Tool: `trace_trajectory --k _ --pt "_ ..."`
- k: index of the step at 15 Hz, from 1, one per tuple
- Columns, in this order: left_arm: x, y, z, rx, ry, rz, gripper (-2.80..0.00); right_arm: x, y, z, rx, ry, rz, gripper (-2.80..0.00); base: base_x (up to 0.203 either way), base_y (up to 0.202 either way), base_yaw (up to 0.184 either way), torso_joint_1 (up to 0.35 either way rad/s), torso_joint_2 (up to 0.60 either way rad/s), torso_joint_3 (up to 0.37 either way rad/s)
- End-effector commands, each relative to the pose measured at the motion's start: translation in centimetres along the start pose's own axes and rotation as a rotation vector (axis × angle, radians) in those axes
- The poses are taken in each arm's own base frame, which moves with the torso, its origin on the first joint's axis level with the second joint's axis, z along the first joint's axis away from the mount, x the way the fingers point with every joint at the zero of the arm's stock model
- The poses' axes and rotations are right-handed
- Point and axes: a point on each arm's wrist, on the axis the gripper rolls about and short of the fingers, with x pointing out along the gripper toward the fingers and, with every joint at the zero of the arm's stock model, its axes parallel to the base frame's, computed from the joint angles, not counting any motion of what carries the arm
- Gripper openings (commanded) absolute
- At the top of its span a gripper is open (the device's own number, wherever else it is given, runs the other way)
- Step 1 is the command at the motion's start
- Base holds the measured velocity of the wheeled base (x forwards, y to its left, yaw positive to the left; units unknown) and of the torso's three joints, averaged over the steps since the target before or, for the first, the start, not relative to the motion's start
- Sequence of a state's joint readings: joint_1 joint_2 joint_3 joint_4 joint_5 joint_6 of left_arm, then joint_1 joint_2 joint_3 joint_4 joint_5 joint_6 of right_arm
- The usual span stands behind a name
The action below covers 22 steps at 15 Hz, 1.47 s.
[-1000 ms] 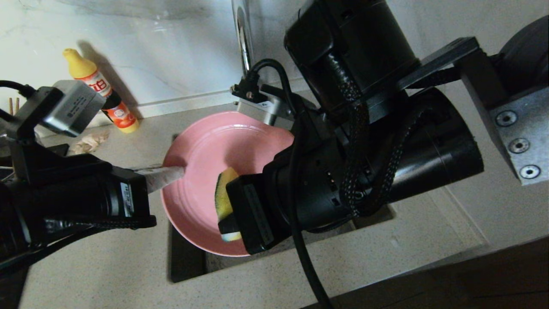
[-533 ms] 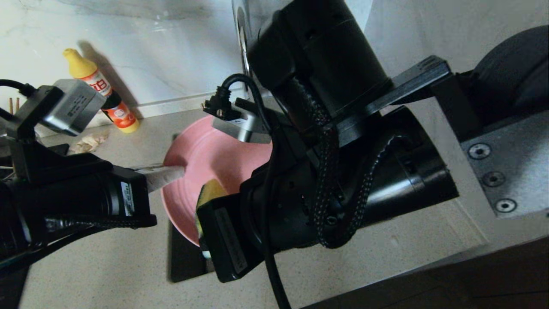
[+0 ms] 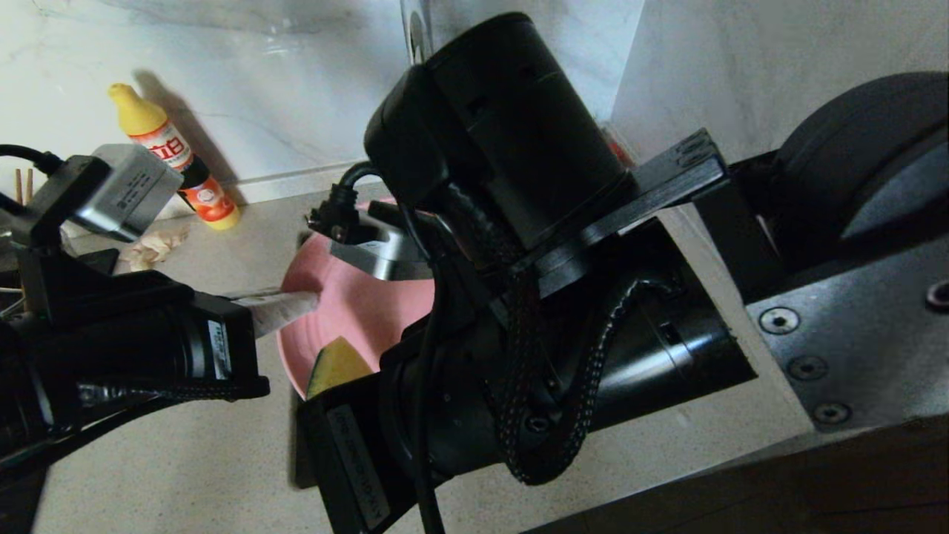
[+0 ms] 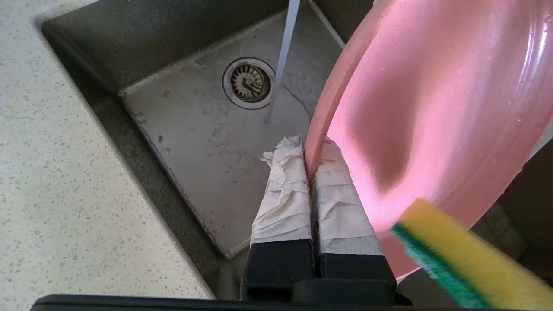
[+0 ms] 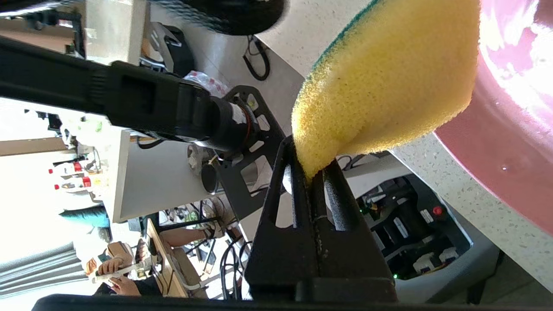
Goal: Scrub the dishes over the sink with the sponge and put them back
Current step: Wipe the plate
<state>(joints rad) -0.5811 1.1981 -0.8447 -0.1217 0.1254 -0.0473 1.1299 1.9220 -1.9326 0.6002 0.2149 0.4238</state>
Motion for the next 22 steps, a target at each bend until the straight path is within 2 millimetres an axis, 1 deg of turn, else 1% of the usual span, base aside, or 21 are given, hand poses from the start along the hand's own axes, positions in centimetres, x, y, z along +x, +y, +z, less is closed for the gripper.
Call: trace_trajectory --k 1,3,6,8,13,22 --pt "-0.3 0.0 0.1 -0.002 -0.012 0.000 -2.80 0.6 -1.0 0.2 0.021 0.007 -0.026 -2.80 0.000 0.000 0.000 0.000 0.00 0.000" --pt "-0.6 0.1 0.2 -0.003 -0.018 -0.001 -2.80 0.5 -1.5 0.4 0.030 0.001 -0.040 -2.80 0.000 0.000 0.000 0.000 0.00 0.000" --pt "-0.8 0.1 0.3 -0.003 -0.024 -0.003 -2.80 -0.1 -2.7 0.9 0.050 -0.021 -0.066 -2.80 0.000 0.000 0.000 0.000 0.00 0.000" --pt "-0.9 0.1 0.3 -0.003 -0.026 -0.003 -2.80 -0.9 -3.3 1.4 0.061 -0.045 -0.079 -2.80 0.000 0.000 0.000 0.000 0.00 0.000" --pt "-1.1 0.1 0.3 -0.004 -0.029 -0.003 -2.80 -3.3 -4.1 2.1 0.076 -0.100 -0.101 -2.80 0.000 0.000 0.000 0.000 0.00 0.000" --pt "-1.3 0.1 0.3 -0.004 -0.027 -0.003 -2.80 -6.2 -5.3 3.1 0.095 -0.181 -0.132 -2.80 0.000 0.000 0.000 0.000 0.00 0.000"
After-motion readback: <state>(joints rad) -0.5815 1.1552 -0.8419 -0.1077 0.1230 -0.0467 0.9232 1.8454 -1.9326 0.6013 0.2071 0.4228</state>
